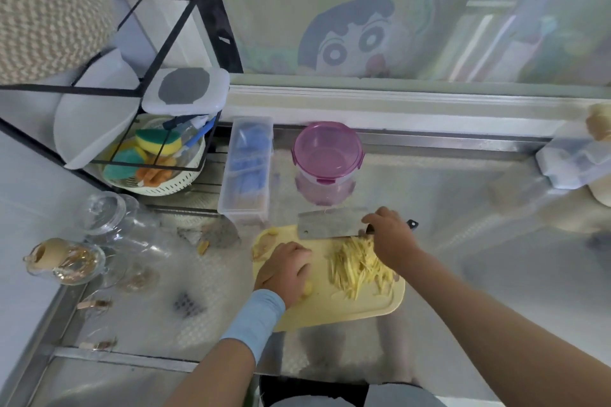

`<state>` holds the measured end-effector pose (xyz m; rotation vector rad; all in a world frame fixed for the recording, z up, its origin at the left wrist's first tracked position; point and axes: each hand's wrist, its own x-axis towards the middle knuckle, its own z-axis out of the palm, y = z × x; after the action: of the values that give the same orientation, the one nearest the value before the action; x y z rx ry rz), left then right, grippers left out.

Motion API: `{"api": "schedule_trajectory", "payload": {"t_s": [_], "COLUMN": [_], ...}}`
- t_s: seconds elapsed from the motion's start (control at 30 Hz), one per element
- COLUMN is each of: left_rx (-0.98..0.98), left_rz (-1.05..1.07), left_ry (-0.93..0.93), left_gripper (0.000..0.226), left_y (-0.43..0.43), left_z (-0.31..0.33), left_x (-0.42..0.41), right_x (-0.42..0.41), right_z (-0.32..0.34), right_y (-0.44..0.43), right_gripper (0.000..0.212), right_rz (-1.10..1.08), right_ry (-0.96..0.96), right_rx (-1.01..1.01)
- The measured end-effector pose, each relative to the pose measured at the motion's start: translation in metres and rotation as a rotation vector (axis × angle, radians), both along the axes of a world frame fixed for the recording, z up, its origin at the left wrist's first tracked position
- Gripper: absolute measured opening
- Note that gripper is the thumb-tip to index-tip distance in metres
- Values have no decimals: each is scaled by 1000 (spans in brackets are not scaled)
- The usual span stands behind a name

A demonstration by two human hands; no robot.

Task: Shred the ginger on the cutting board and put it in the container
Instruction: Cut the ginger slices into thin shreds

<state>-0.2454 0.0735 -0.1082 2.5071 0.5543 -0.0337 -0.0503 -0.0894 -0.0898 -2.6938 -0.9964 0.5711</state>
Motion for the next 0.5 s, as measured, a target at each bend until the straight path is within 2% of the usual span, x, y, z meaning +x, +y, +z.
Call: {"api": "schedule_trajectory", "payload": {"t_s": [0.13, 0.27, 0.43, 0.5], "left_rx": [-1, -33, -15, -70], "left_rz": [-16, -37, 117, 225], "left_ry": [83, 148, -124, -162], "left_gripper": [39, 38, 7, 14], "left_y": [1, 6, 8, 6], "left_z": [2, 1, 26, 40], "left_x": [43, 70, 68, 57], "right_x": [25, 31, 27, 20], "right_z": [-8, -13, 1, 15], "right_y": [-10, -8, -5, -1], "right_gripper": [48, 50, 62, 61], "right_rz": [166, 279, 271, 231], "right_ry": [-84, -145, -126, -82], "right_rx": [-180, -201, -157, -141]}}
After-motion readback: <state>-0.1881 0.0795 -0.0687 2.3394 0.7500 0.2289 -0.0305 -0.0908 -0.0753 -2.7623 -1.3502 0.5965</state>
